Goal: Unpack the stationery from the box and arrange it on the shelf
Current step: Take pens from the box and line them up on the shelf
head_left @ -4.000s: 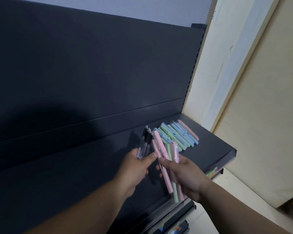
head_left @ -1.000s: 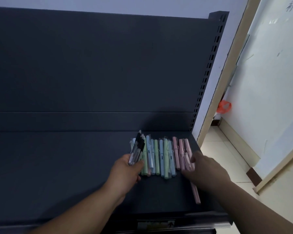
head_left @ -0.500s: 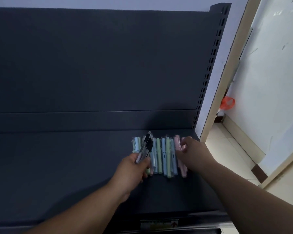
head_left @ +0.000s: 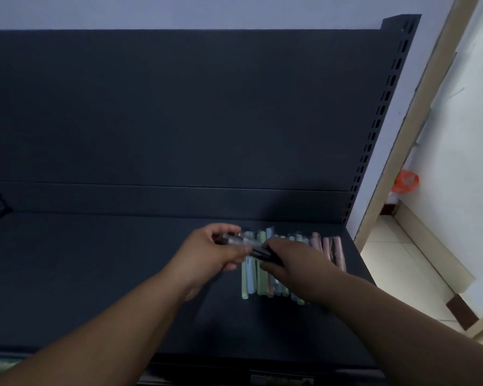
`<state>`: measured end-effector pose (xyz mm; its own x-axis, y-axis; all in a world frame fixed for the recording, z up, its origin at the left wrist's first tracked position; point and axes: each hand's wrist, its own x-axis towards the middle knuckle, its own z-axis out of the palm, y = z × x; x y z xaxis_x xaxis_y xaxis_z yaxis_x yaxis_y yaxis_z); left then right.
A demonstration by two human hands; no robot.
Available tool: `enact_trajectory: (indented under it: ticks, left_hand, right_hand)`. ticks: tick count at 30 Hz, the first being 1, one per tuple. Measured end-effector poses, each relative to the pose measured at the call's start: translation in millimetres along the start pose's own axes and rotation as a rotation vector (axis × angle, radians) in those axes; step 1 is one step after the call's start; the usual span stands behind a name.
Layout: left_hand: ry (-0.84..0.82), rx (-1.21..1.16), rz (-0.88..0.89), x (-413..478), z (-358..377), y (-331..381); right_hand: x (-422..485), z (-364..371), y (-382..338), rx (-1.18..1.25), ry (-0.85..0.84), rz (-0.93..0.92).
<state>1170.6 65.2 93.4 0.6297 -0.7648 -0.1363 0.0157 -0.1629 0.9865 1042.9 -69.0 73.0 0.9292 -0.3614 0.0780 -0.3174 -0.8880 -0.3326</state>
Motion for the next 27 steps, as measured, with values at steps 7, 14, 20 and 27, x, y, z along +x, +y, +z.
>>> enact_trajectory:
  ticks: [7,14,20,27]
  left_hand:
    - [0.017,-0.261,-0.057,-12,-21,-15]
    - [0.018,-0.227,-0.145,-18,-83,-27]
    - [0.092,-0.283,-0.22,-12,-174,-37]
    - [0.122,0.033,-0.26,8,-311,-65]
  right_hand:
    - [15,15,-45,0.618,-0.076,0.113]
    - [37,32,-116,1.046,-0.236,0.223]
    - [85,64,-178,0.888,-0.146,0.409]
    - [152,116,-247,0.518,-0.113,0.489]
